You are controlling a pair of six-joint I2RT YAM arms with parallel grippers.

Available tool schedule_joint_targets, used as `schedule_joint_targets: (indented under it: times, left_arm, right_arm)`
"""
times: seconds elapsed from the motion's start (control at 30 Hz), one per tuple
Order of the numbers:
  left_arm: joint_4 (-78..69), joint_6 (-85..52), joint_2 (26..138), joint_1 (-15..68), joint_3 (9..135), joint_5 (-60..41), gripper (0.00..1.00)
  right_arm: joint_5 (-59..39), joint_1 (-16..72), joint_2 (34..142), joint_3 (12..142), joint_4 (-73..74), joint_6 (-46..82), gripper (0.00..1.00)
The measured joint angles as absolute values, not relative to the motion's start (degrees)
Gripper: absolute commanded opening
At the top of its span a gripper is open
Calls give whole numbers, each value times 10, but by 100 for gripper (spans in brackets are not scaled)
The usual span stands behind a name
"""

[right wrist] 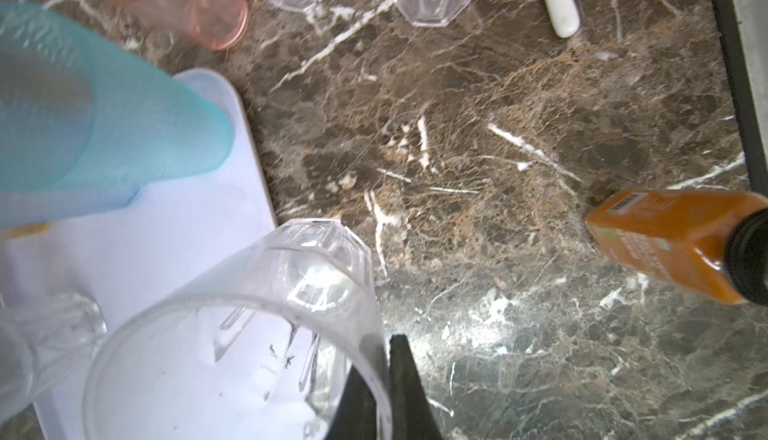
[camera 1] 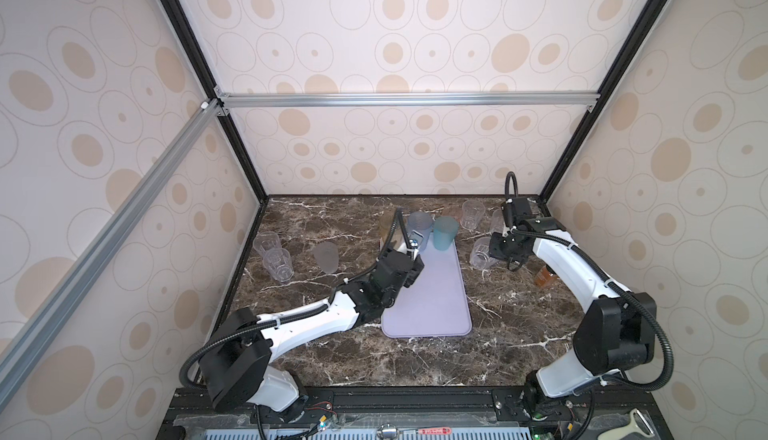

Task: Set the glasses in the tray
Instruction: 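Carry the clear glass with the right gripper over the tray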

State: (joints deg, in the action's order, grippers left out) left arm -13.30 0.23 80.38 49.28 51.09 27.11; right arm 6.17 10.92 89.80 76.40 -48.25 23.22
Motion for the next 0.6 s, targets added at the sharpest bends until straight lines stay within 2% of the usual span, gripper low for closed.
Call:
schedule_joint_targets:
  times: [0.17,0.37,0.6]
  left_arm:
    - [-135,-34,747,425,460,263,72]
    - [-142,-79,706,408,400,233,72]
    - [-144,-103,700,402,380,212,71]
  right_arm:
    - [75,193,920,804,-542,224,4]
    - [76,299,1010,885,-553,225,2]
    - [63,331,1107,951,-549,226,0]
